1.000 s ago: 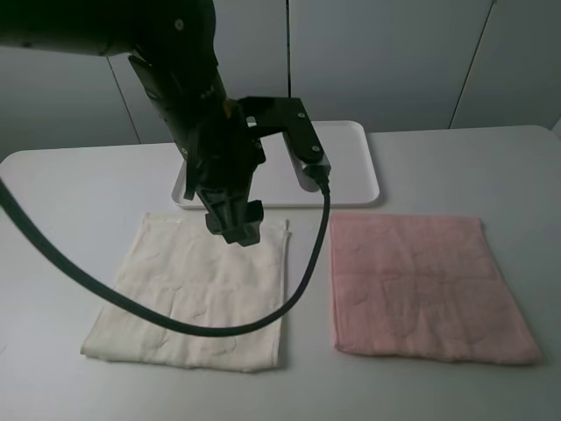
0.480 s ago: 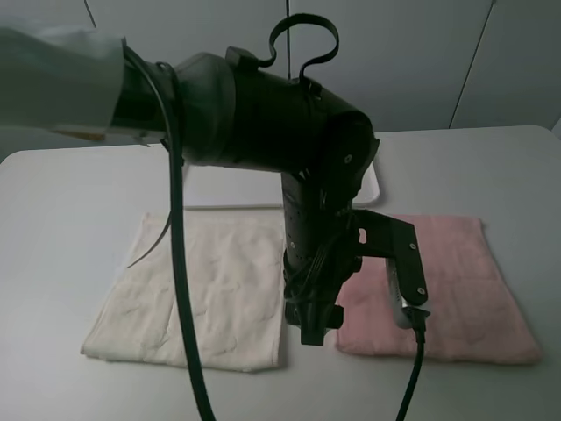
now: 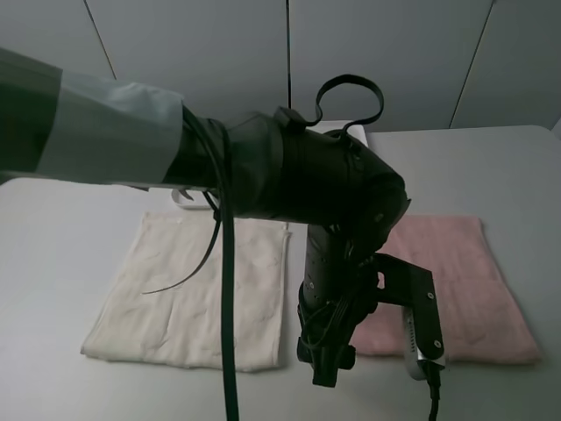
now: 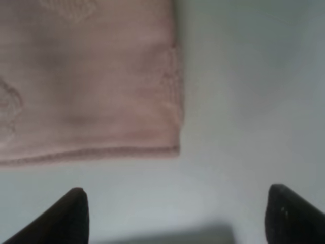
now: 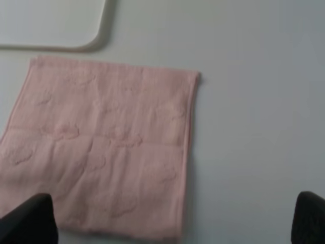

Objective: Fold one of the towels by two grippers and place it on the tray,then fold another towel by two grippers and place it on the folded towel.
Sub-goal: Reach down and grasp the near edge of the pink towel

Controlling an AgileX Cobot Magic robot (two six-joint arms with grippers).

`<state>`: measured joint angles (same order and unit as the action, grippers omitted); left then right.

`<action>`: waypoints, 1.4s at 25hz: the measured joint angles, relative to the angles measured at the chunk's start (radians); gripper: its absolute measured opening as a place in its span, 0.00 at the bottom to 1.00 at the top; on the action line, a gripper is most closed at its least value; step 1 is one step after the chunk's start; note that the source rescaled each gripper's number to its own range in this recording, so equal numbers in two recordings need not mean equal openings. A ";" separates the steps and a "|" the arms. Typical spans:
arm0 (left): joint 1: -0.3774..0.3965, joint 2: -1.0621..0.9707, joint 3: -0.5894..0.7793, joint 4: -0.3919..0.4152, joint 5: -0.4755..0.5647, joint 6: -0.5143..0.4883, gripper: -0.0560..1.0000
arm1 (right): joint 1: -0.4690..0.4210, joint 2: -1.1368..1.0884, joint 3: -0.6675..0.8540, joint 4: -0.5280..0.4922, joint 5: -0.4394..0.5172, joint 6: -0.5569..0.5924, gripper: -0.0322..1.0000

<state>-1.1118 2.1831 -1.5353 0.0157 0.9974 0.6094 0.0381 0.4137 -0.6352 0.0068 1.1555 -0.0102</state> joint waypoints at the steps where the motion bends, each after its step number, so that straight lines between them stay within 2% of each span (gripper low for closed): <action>1: 0.000 0.000 0.000 0.004 -0.002 -0.002 0.92 | 0.005 0.067 -0.021 -0.007 0.000 -0.004 1.00; 5: 0.002 0.000 0.000 0.008 -0.019 -0.002 0.92 | 0.034 0.317 -0.129 -0.030 0.002 -0.064 1.00; 9: 0.035 0.000 0.000 0.004 -0.026 -0.004 0.92 | 0.075 0.526 -0.230 -0.087 0.048 -0.173 1.00; 15: 0.108 0.000 0.000 -0.004 -0.026 -0.004 0.92 | 0.136 0.700 -0.236 -0.128 0.052 -0.466 1.00; 20: 0.113 0.000 0.000 -0.016 -0.027 0.016 0.92 | 0.140 0.781 -0.167 -0.144 0.001 -0.711 1.00; 26: 0.113 0.000 0.000 0.004 -0.030 0.024 0.92 | 0.140 0.814 0.006 -0.144 -0.091 -1.058 1.00; 30: 0.113 0.000 0.000 0.008 -0.037 0.038 0.92 | 0.140 0.814 0.100 -0.142 -0.190 -1.176 1.00; 35: 0.093 0.000 0.000 -0.003 -0.068 0.042 0.92 | 0.140 0.836 0.196 -0.121 -0.264 -1.251 1.00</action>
<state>-1.0183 2.1831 -1.5353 0.0124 0.9297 0.6515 0.1782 1.2498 -0.4394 -0.1143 0.8911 -1.2609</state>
